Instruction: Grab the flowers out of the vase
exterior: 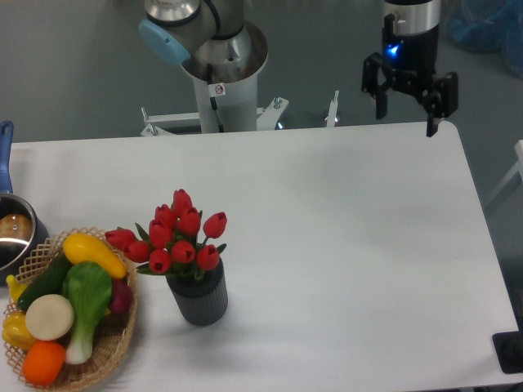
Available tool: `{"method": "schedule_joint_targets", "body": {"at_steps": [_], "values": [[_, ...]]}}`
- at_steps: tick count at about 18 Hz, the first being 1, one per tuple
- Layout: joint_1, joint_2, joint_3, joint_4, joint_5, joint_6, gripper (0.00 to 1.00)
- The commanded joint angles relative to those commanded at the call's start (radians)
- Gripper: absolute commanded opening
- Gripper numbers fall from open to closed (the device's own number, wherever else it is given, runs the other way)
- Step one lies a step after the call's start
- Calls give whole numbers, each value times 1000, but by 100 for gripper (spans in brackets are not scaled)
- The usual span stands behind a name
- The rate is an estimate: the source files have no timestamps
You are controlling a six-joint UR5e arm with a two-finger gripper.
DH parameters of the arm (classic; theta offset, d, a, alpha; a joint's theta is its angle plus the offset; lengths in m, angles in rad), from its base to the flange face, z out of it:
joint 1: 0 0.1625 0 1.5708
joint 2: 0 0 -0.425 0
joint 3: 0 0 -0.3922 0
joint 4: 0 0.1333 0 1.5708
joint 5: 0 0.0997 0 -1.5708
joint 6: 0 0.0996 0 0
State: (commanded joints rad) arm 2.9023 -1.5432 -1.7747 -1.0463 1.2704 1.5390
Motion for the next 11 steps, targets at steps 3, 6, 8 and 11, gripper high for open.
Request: {"method": "schedule_joint_targets", "body": {"at_steps": [3, 6, 8, 11], "values": [[-1, -3, -23, 41, -71, -104, 100], [-9, -8, -20, 48, -104, -198, 100], [-11, -14, -15, 48, -172, -246, 100], [-9, -31, -6, 49, -298, -302, 100]]}}
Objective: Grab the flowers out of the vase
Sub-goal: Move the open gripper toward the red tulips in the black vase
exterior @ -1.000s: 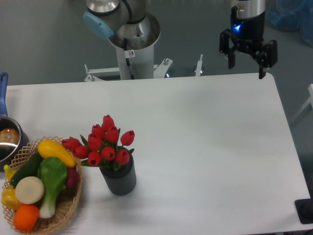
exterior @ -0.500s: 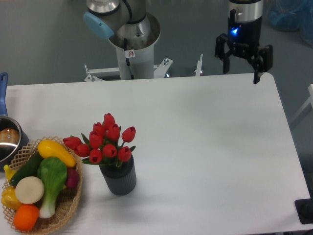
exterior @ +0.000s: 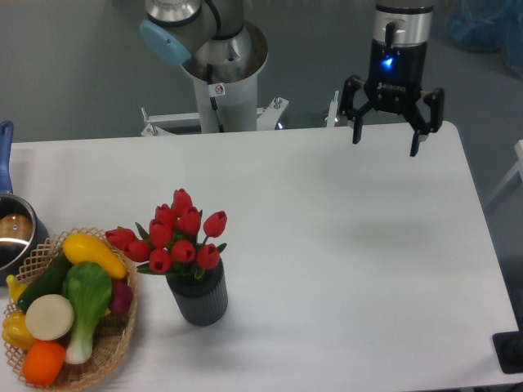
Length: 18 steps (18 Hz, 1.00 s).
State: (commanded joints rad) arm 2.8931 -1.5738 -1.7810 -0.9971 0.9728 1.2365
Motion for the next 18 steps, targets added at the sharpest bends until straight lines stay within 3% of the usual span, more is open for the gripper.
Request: {"method": "schedule_joint_targets", "body": {"at_steps": [6, 10, 18], "values": [[-11, -24, -3, 37, -12, -66, 100], [-66, -64, -11, 146, -74, -69, 100], [-71, -95, -24, 150, -273, -57, 100]]}}
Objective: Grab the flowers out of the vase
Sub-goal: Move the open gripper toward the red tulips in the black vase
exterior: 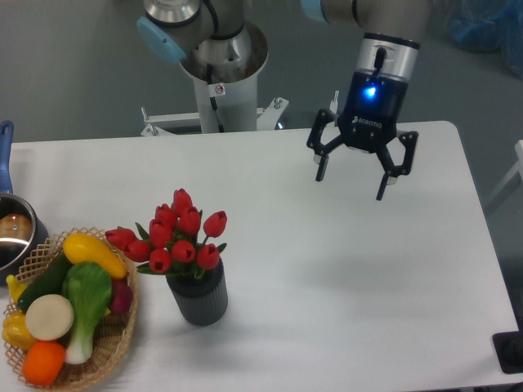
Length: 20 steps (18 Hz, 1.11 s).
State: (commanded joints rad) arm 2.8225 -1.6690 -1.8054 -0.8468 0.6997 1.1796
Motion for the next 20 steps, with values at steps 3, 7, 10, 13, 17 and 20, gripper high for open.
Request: {"method": "schedule_joint_targets", "body": {"at_steps": [3, 7, 10, 13, 17, 20], "values": [[-9, -18, -3, 2, -61, 8, 100], [-17, -37, -3, 2, -135, 46, 100], [-20, -38, -15, 0, -147, 61, 100], [-47, -46, -15, 0, -158, 75, 100], [-69, -57, -22, -6, -147, 83, 100], [-77, -48, -57, -8, -140, 83, 100]]}}
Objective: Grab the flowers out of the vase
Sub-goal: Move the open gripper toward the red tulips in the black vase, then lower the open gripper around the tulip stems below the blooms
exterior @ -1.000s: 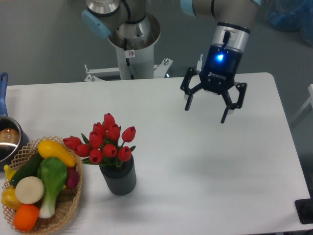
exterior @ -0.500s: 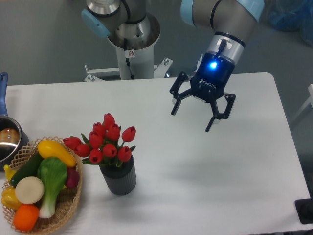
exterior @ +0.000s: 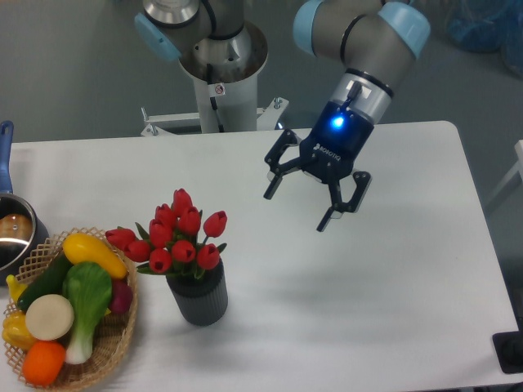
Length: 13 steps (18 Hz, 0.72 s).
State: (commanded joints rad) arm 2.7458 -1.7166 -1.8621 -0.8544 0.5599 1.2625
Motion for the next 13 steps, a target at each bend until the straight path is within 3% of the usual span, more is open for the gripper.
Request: {"method": "schedule_joint_targets", "body": {"at_steps": [7, 13], "values": [[-64, 3, -80, 3, 34, 80, 100], [-107, -49, -81, 5, 28, 201, 100]]}}
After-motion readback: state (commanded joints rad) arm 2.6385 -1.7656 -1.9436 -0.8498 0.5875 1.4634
